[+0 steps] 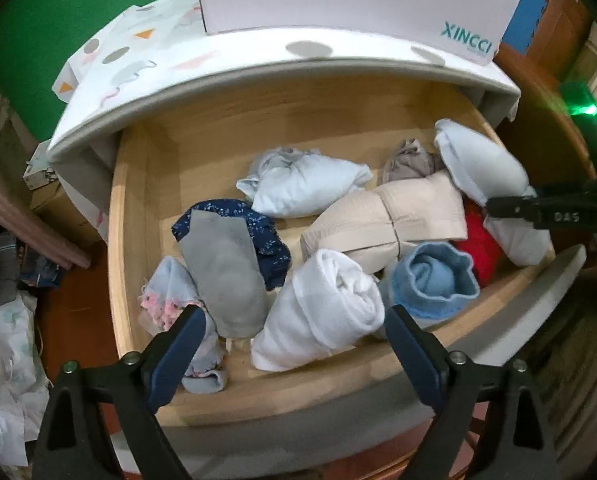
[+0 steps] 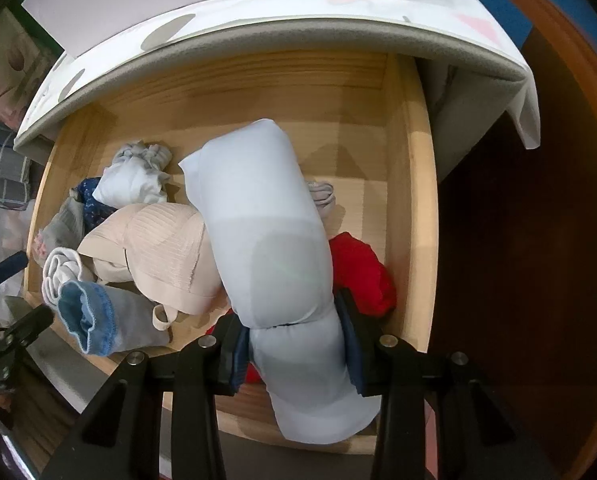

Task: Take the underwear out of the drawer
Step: 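Reach into the drawer and grasp the long white rolled underwear with the right tool, then grasp the small white rolled sock with the left tool while the right tool holds the white roll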

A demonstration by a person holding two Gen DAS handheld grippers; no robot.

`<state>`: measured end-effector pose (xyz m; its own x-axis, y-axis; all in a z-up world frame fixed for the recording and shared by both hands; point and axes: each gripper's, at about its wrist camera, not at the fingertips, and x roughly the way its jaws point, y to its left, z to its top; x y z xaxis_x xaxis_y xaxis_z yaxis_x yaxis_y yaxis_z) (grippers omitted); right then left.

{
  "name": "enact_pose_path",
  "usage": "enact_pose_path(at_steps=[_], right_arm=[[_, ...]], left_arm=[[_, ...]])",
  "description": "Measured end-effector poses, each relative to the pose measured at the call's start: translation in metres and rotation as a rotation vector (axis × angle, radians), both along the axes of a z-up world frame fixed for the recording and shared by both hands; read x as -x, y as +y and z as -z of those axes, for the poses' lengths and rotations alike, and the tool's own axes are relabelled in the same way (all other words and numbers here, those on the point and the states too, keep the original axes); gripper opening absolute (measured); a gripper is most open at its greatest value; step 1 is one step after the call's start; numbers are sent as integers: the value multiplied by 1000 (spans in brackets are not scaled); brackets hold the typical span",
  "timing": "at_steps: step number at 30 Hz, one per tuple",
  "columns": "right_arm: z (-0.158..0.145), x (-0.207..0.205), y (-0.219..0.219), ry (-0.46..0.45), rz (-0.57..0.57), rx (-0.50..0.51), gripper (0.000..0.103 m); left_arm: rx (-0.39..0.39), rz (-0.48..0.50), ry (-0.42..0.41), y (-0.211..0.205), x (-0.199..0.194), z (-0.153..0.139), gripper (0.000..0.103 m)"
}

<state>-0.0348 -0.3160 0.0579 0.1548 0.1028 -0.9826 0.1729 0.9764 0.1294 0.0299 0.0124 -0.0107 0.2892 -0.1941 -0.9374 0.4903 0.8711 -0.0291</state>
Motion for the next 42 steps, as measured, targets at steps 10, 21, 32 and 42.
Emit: enact_pose_path(at_steps=[10,21,32,42], right_arm=[[-3,0,11,-23,-18,-6,37],[0,-3,16,-5,-38,-5,41],[5,-5,27,5,-59,30,43],[6,-4,30,8,-69,48,44]], left_arm=[[6,30,57,-8,-8,19,92],[-34,47,129,-19,-19,38,93],[7,-65,153,-13,-28,36,44],[116,-163,153,18,-24,14,39]])
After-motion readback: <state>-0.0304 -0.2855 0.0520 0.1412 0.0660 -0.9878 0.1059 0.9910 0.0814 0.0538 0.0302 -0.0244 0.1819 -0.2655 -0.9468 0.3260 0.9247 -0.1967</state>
